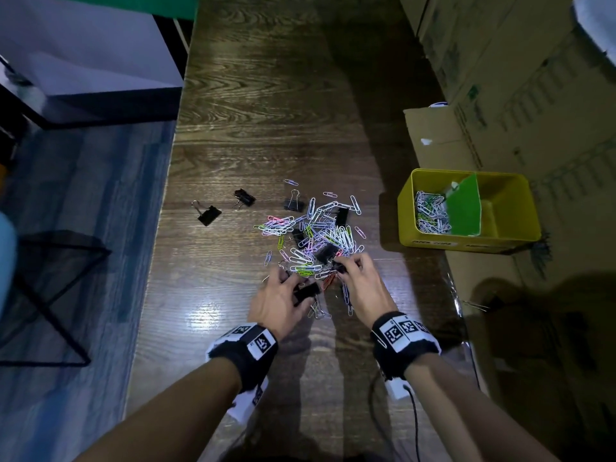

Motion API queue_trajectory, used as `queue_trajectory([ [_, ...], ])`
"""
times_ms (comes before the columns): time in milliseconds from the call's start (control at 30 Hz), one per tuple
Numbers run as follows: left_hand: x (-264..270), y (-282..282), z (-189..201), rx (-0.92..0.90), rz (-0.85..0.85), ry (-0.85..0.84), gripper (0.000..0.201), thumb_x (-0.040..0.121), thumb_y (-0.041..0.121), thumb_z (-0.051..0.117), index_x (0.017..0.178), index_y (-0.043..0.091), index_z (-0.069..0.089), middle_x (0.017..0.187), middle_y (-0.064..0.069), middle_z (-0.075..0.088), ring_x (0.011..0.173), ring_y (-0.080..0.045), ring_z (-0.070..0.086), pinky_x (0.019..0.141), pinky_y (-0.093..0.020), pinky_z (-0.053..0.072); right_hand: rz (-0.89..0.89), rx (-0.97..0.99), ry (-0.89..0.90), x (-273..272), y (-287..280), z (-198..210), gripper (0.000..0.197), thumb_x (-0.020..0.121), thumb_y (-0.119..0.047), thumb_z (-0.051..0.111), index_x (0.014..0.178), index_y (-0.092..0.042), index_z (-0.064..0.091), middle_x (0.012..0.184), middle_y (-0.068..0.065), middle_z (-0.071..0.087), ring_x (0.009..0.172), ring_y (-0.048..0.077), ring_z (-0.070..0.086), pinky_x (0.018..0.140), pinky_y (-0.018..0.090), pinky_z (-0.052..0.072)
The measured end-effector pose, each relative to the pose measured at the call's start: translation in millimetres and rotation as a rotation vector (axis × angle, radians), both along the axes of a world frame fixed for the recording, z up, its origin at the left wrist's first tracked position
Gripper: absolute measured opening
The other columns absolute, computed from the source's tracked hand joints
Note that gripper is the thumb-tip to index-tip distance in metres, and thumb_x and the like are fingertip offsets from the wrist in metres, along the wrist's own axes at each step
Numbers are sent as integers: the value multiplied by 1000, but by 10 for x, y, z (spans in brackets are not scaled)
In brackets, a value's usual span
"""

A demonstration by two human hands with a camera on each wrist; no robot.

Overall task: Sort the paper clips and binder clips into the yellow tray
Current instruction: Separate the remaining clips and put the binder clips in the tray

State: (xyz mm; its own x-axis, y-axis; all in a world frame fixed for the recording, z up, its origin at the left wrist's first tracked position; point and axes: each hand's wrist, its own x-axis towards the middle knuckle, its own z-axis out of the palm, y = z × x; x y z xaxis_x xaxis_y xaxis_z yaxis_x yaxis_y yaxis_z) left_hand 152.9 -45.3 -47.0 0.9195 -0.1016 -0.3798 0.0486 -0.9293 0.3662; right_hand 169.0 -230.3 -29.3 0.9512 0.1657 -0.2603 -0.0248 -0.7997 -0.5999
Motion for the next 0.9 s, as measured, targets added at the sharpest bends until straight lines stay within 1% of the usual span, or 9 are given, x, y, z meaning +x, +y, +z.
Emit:
queue_trajectory([
  [67,4,-7,-1,16,1,0,38,83,51,56,115,30,54,115,-2,38,93,-27,58,71,-40,54,26,-12,-13,16,-26,25,36,98,-12,43,134,-11,47,121,9,43,99,20,54,86,27,45],
  [300,22,68,-54,-14,-56,-51,37,77,54,55,106,32,58,112,1,42,94,-25,56,66,-37,53,-219,159,-140,36,-312,16,32,95,-17,52,127,-15,57,102,2,51,94,17,53,91,35,49],
  [433,-4,153,14,-99,-44,-105,44,67,61,45,95,31,61,109,5,47,88,-23,59,61,-32,50,-350,135,-241,-19,-630,90,35,92,-13,57,126,-19,57,99,-1,52,81,1,52,81,9,47],
  [467,-5,149,59,-125,-29,-140,40,67,59,47,92,32,61,108,6,48,87,-22,60,61,-31,51,-388,106,-240,-45,-741,106,35,92,-14,57,126,-20,57,100,-2,51,82,1,53,82,10,46],
  [533,-24,72,177,-179,-42,-217,33,68,54,53,91,32,61,106,7,48,84,-18,60,61,-30,51,-447,17,-241,-108,-987,39,34,92,-14,58,125,-20,59,101,1,54,88,16,60,89,30,50],
  [600,-67,-124,294,-227,-148,-273,27,70,49,59,92,33,60,105,7,49,82,-15,59,60,-29,51,-494,-35,-213,-186,-1196,-76,33,91,-16,57,123,-20,60,99,2,54,89,30,62,90,44,50],
  [667,-117,-431,348,-259,-315,-263,28,72,49,57,94,32,58,110,4,50,88,-19,58,63,-31,53,-530,-46,-260,-274,-1357,-171,35,88,-26,53,121,-19,62,94,-4,52,85,32,60,85,47,51],
  [800,-136,-1118,299,-127,-702,-93,31,80,45,51,103,25,56,120,-5,43,100,-32,52,65,-44,54,-549,-221,-171,-402,-1466,-180,37,89,-8,55,127,-8,58,105,24,55,92,39,56,85,32,40],
  [900,-89,-1467,276,-60,-819,31,31,87,31,52,115,21,53,128,-10,37,104,-36,49,72,-48,52,-493,-259,-140,-434,-1463,-136,48,86,-5,55,134,-10,51,115,24,52,103,38,53,92,33,41],
])
